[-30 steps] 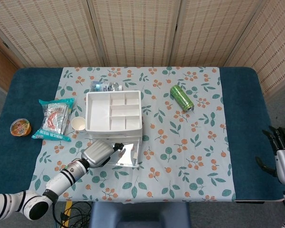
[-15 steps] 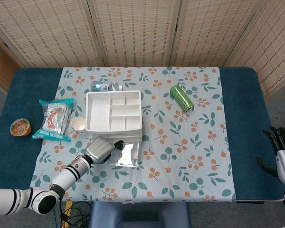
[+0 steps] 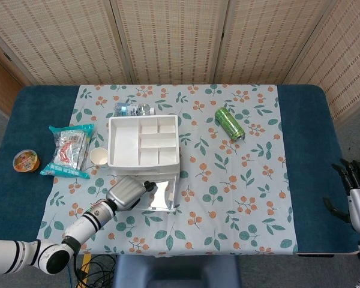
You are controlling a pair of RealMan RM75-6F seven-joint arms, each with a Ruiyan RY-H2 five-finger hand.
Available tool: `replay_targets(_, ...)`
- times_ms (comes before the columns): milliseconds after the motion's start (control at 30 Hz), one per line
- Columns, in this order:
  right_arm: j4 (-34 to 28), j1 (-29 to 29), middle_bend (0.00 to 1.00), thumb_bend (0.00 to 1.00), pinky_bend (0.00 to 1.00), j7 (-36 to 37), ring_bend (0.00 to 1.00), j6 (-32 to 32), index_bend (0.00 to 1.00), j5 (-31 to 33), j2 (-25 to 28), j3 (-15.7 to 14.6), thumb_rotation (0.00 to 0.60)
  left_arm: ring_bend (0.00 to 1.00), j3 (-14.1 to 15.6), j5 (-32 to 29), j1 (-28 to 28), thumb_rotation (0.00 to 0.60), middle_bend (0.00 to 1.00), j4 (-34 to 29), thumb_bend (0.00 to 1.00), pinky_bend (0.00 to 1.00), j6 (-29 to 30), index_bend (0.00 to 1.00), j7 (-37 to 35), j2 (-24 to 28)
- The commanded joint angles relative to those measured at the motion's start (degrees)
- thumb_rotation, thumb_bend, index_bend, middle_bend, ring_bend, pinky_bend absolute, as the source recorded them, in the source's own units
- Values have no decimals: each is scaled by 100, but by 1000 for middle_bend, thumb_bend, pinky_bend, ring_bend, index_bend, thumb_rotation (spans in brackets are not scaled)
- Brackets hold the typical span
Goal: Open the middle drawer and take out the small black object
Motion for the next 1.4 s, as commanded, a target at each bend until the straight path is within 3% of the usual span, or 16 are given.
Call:
replay_targets(33, -2, 2, 79, 290, 71, -2, 43, -1, 119, 0, 1, 2, 600, 1000, 6, 14, -2, 600, 990, 13, 587, 1000, 9, 152, -1, -2)
replay_targets(267, -18, -6, 79, 289, 71, -11, 43, 12, 119, -5, 8, -3, 600, 1000, -38, 468, 165, 600, 991, 192, 572, 1000, 374, 187, -71, -171)
replay_targets(633, -26, -29, 79, 290, 71, -5, 43, 41, 119, -13, 11, -13, 600, 1000, 6, 1142, 394, 600, 996, 573, 392, 1000, 698, 257, -10, -498)
replay_targets(967, -26, -24, 79, 290, 71, -11, 44, 26, 119, -10, 10, -14, 600, 1000, 33, 1917, 652, 600, 1000, 1127, 369, 1000, 1114, 322, 160, -902)
replay_targets(1400, -35, -36, 79, 290, 71, -21, 51, 36, 119, -5, 17, -16, 600, 1000, -103, 1450, 732, 600, 1000, 1036, 369, 1000, 1084, 269, 1000, -1028)
